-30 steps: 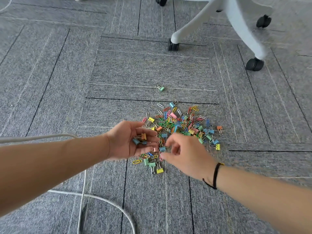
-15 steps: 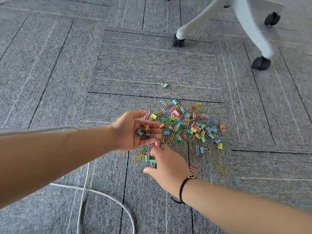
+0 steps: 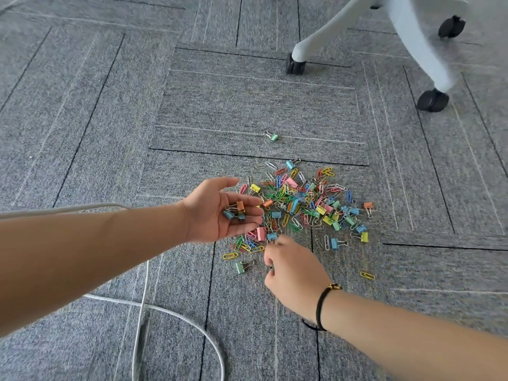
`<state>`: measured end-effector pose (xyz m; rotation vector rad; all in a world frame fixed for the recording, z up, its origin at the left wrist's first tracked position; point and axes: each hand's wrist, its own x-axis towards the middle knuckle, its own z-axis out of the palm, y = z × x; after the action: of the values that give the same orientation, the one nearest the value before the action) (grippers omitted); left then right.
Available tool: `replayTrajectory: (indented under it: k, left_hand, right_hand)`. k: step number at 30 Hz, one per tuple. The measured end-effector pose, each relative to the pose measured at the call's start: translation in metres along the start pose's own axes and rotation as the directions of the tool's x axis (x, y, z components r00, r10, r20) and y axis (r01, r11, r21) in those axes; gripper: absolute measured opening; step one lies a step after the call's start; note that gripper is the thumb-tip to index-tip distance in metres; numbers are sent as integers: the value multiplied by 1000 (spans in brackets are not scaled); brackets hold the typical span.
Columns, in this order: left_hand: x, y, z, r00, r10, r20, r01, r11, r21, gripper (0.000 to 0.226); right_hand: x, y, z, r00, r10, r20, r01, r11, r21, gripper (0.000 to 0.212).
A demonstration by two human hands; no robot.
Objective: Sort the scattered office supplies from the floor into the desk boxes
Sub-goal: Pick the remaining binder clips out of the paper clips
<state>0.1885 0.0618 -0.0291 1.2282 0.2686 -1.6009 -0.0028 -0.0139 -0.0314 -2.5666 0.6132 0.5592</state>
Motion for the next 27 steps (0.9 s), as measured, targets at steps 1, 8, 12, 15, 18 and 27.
replayTrajectory:
  k: [1, 8, 12, 15, 18, 27]
  left_hand:
    - [0, 0, 0, 1000, -1, 1, 1, 1000, 1, 56]
    - [0, -3, 0, 1000, -20, 10, 20, 1000, 11, 59]
    - [-2, -9, 1, 998, -49, 25, 48, 999, 18, 61]
    - [-2, -12, 3, 994, -90, 58, 88, 995, 35, 62]
    - [-1, -13, 7, 987, -134, 93, 131, 991, 39, 61]
    - [-2, -10, 1, 992, -98, 79, 99, 995, -4, 54]
  right_hand:
    - [-2, 3, 0, 1000, 10, 4, -10, 1000, 5, 7]
    - [-4, 33, -16, 995, 78, 66, -94, 953, 288, 22]
    - [-4, 40, -41, 954, 214, 210, -298, 606, 737, 18]
    - [-2, 33, -60, 951, 159, 264, -295, 214, 931, 21]
    - [0, 19, -72, 975, 93, 204, -213, 106, 971, 26]
    - [-6, 37, -45, 993, 40, -112, 10, 912, 410, 24]
